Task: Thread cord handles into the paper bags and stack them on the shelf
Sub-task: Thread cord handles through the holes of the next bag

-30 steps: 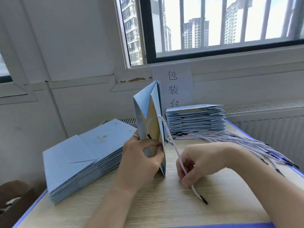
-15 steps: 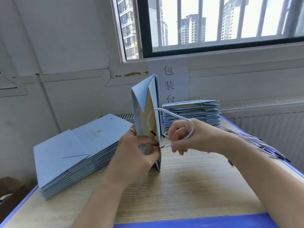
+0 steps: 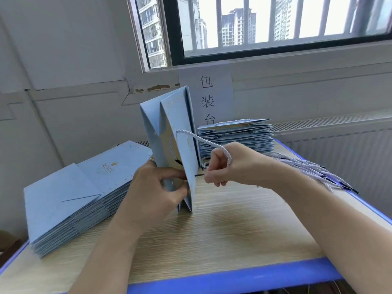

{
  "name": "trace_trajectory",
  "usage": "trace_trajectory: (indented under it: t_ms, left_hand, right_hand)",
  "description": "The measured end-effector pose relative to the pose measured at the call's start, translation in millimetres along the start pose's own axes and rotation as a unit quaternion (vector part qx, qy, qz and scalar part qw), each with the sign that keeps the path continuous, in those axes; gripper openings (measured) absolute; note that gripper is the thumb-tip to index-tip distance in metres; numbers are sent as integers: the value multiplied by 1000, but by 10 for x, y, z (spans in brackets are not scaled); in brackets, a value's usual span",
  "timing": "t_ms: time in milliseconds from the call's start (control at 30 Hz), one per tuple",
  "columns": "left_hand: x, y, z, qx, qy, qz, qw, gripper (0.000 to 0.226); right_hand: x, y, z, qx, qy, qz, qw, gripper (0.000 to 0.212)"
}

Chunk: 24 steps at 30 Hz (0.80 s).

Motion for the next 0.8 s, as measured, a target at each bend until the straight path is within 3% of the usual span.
trace_trajectory:
  t_ms: [567, 800]
  left_hand:
    - [-7, 14, 0, 7, 12, 1, 1000, 35]
    - [-7, 59, 31, 5, 24, 2, 1000, 41]
  right_hand:
    - [-37, 129, -36, -3, -41, 10, 999, 15]
    - [-56, 187, -21, -11, -50, 1, 999, 9]
Point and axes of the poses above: each hand's wrist, its own x-axis away from the middle knuckle, its own y-axis out of the palm, z = x × y, the point moved 8 cm from there along -x, towards the middle knuckle, and after that the axes turned 4 degrees about -x, right-handed, at the moved point
